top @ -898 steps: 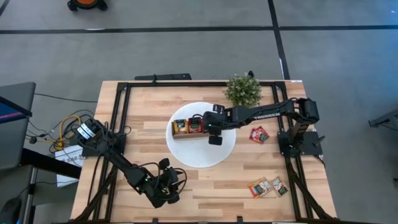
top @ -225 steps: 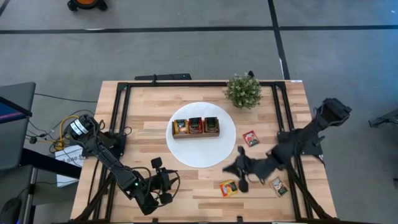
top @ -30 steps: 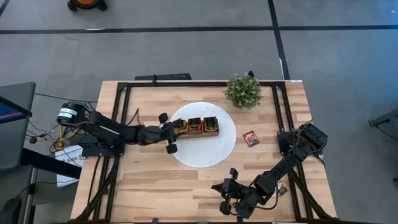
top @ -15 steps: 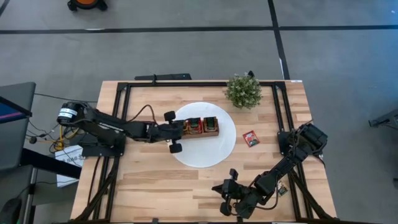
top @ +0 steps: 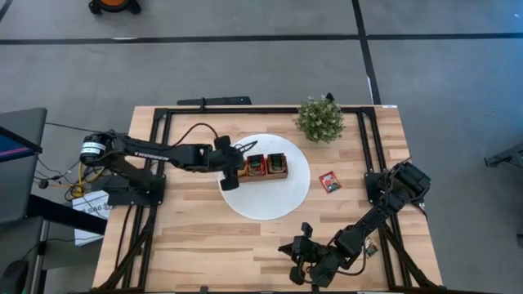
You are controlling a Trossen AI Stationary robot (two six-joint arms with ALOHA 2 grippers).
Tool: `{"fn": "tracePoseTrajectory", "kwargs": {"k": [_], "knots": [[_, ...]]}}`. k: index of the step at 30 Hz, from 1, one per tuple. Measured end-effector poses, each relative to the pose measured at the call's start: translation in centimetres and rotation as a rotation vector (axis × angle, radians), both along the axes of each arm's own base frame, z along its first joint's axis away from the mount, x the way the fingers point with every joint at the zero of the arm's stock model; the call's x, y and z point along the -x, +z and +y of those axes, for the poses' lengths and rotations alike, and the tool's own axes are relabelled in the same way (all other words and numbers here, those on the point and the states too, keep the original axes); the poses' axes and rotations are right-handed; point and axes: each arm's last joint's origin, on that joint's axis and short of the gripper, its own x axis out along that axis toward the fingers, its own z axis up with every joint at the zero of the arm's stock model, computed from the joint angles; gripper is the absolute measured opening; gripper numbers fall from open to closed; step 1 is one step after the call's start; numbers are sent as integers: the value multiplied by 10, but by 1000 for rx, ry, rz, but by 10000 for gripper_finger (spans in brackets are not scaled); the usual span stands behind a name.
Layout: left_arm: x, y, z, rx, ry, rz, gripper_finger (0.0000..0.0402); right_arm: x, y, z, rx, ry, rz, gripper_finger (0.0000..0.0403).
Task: Pick & Place Tea
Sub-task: Put the orange tea bag into the left section of the wooden organizer
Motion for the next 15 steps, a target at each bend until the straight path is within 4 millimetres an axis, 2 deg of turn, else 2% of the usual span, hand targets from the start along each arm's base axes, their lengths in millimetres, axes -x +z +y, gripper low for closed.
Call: {"fn": "tracePoseTrajectory", "kwargs": {"k": [3,7,15], "knots": [[-1,-3,1,64,-31,3,157,1,0,1,-3,4,-2,0],[-1,-7,4,78,-12,21,132,1,0,2,-6,8,-3,0],[-3,-7,0,69,-23,12,26,2,0,3,-6,12,-4,0]]}}
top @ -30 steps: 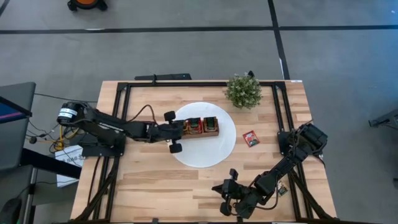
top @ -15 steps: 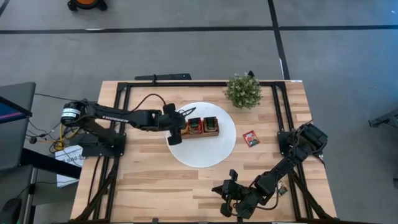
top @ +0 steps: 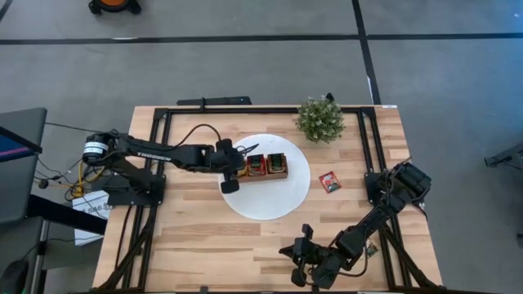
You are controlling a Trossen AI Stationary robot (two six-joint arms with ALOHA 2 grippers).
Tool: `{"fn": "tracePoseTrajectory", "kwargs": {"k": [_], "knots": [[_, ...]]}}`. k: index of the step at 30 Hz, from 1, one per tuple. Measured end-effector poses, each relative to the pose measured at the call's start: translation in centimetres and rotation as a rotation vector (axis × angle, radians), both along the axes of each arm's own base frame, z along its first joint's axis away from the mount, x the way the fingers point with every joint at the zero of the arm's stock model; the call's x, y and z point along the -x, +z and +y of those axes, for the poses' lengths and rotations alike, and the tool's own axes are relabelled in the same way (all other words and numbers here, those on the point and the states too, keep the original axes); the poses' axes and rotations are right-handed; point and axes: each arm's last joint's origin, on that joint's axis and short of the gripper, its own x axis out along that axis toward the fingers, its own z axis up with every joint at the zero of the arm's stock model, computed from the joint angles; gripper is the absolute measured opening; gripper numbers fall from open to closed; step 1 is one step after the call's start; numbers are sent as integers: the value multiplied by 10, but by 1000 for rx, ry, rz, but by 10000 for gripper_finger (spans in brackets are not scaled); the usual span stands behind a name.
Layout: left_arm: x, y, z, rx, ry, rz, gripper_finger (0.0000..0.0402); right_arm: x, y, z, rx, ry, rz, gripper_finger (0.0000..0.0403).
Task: Pick & Place Tea
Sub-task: Put the orange tea bag into the left section of the wooden organizer
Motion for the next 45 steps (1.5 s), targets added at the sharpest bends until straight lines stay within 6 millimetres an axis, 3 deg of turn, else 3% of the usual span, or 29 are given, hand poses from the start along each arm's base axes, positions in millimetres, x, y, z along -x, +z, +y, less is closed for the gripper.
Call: {"fn": "tracePoseTrajectory", "kwargs": {"k": [2,9,22,35,40,45], "knots": [[0,0,-2,-20,-3,1,7,0,0,0,0,0,0,0],[0,2,-19,-87,-30,-11,0,0,0,0,-5,9,6,0],[34,-26,-30,-143,45,-272,0,2,-1,2,-7,23,15,0],[48,-42,-32,-119,26,-247,1,1,-1,1,-4,20,17,0],[47,-42,-33,-156,-52,-226,28,0,-1,0,-4,15,17,0],[43,-35,-32,-240,-39,-228,85,0,-1,0,-5,15,17,0]]}}
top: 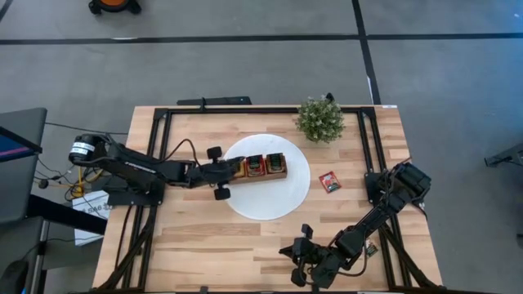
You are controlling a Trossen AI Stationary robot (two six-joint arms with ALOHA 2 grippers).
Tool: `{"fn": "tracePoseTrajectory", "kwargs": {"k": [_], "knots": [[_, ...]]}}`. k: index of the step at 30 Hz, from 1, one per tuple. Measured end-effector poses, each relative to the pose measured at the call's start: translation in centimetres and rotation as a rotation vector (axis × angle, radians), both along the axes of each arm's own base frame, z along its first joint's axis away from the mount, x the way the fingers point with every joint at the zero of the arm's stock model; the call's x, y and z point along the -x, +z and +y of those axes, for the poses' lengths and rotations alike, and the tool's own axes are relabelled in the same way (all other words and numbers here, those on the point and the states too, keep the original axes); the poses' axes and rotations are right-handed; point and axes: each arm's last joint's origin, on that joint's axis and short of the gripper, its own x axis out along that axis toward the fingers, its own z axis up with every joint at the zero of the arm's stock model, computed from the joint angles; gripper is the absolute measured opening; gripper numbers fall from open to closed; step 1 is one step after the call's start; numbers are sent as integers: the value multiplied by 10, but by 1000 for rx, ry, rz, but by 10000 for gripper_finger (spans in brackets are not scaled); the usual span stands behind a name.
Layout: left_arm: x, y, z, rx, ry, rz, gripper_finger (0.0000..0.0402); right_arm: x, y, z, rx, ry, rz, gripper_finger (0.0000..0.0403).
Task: Pick & Place Tea
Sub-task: Put the orange tea bag into the left section of the wooden organizer, then put the red tea bag into the middle section of the wooden organizer
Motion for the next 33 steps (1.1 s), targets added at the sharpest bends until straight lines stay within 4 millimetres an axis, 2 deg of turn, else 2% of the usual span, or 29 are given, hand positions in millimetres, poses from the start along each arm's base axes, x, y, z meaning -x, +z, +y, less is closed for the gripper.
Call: {"fn": "tracePoseTrajectory", "kwargs": {"k": [4,8,12,15,20,24,27,33], "knots": [[-6,13,-7,-126,16,-8,125,0,0,0,0,0,0,0],[-13,34,-25,-213,90,-86,137,1,-1,-1,14,4,11,0],[-13,45,-58,-116,52,-197,128,8,-4,-8,125,16,101,0],[-6,44,-87,5,-24,-243,114,18,6,-19,134,-40,172,0],[8,30,-133,174,-131,-254,89,51,29,-54,135,-262,373,0],[14,12,-162,255,-171,-261,69,71,34,-97,168,-585,551,0],[15,-4,-176,269,-192,-252,53,74,22,-127,158,-728,639,0],[11,-28,-192,287,-215,-269,28,68,-9,-186,101,-816,765,0]]}}
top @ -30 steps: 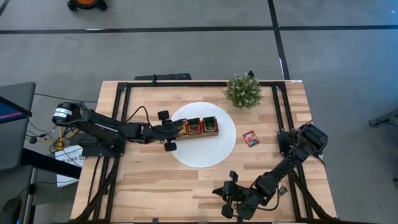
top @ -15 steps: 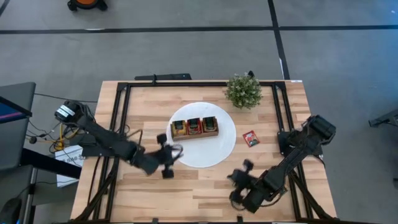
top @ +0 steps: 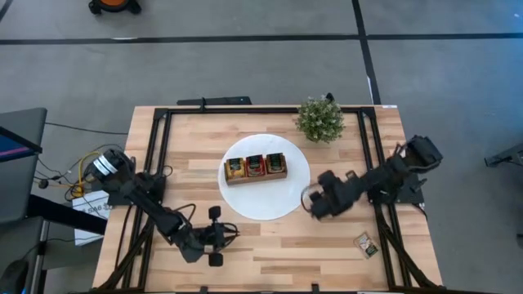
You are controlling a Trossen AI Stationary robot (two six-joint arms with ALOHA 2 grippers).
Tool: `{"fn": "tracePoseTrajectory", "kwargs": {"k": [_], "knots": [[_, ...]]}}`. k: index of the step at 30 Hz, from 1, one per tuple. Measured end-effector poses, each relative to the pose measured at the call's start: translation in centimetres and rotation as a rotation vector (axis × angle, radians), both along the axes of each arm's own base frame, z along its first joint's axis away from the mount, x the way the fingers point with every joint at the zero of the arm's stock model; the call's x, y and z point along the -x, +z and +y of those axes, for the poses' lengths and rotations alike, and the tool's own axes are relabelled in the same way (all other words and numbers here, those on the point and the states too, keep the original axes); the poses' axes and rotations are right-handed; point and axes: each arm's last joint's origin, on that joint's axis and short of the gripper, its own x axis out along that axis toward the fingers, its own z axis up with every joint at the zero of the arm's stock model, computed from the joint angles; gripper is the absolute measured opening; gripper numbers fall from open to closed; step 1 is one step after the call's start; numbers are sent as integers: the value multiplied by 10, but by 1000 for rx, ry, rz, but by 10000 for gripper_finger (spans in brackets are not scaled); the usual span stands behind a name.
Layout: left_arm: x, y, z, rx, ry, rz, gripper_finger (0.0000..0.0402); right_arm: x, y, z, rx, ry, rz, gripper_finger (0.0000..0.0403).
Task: Pick & Place Tea
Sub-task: Put the red tea bag into the middle section of the wooden organizer
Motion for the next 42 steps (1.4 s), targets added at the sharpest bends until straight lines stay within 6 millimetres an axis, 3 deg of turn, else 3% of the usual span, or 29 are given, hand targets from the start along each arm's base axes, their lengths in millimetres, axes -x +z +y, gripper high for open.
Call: {"fn": "tracePoseTrajectory", "kwargs": {"k": [8,15,19,23,26,28,29,32,36,38,42], "knots": [[-3,-11,-9,16,26,-64,19,-9,-11,-45,-16,-105,23,0],[-3,-10,-10,30,18,-72,19,-15,-15,-32,-123,-48,-27,0],[-4,-10,-10,38,18,-80,19,-21,-11,-1,-191,45,-122,0],[-5,-6,-12,72,3,-112,19,-34,-3,49,-369,262,-330,0],[-8,0,-14,102,-44,-150,19,-43,11,96,-484,644,-559,0],[-10,4,-15,113,-87,-173,19,-39,24,130,-446,949,-698,0],[-12,6,-16,119,-105,-185,19,-33,30,141,-395,1018,-753,0],[-25,7,-24,114,-138,-196,19,-10,43,155,-313,894,-851,0],[-62,-2,-39,69,-183,-162,8,13,26,142,-333,559,-740,0],[-82,-10,-45,35,-186,-127,2,18,20,134,-377,425,-669,1],[-121,-25,-49,23,-192,-58,0,12,14,119,-402,344,-559,36]]}}
